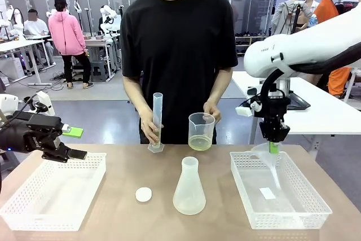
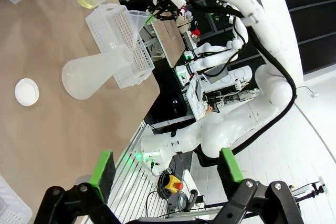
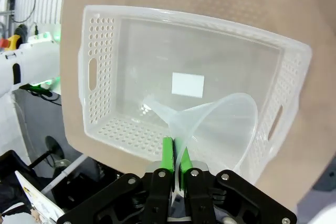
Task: Prepare the solutions needed for the experiment.
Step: Pick up the Plastic Funnel and insert it into the Big flask.
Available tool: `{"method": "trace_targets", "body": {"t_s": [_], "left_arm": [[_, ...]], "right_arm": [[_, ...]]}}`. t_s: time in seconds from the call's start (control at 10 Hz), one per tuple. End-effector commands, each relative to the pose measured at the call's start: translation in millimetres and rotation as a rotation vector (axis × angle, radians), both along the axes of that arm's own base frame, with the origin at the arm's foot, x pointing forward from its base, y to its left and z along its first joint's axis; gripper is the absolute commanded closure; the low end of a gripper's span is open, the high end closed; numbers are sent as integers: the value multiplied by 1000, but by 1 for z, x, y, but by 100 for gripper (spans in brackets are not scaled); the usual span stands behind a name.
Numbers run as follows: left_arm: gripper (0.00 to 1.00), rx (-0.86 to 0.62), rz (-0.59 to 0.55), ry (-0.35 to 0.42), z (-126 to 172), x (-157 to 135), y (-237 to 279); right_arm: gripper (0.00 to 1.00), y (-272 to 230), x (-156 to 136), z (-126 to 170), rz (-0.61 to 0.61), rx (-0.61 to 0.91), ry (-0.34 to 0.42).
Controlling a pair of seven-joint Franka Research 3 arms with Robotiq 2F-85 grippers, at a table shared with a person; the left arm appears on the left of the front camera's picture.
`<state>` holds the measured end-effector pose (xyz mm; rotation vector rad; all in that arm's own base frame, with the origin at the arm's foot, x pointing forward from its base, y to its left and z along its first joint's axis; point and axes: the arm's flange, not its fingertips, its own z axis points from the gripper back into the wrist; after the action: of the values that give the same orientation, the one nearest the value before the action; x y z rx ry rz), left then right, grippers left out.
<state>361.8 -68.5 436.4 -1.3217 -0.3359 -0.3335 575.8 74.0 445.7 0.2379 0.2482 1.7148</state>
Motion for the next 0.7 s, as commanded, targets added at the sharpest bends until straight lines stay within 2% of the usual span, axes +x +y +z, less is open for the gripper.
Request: {"method": "trace_targets", "body": {"t_s": [0.0,0.3,0.6], "left_arm": [[0,-4,-14,-18,-2,-2,1],[0,-4,-14,-18,-2,-2,1],[0,-4,-14,-18,-2,-2,1]], "right_arm": [[100,8,-36,26,-20,-94,-161],[100,20,-79,90,-41,-149,-430],[100,33,-123,122,-55,-166,-629]]}}
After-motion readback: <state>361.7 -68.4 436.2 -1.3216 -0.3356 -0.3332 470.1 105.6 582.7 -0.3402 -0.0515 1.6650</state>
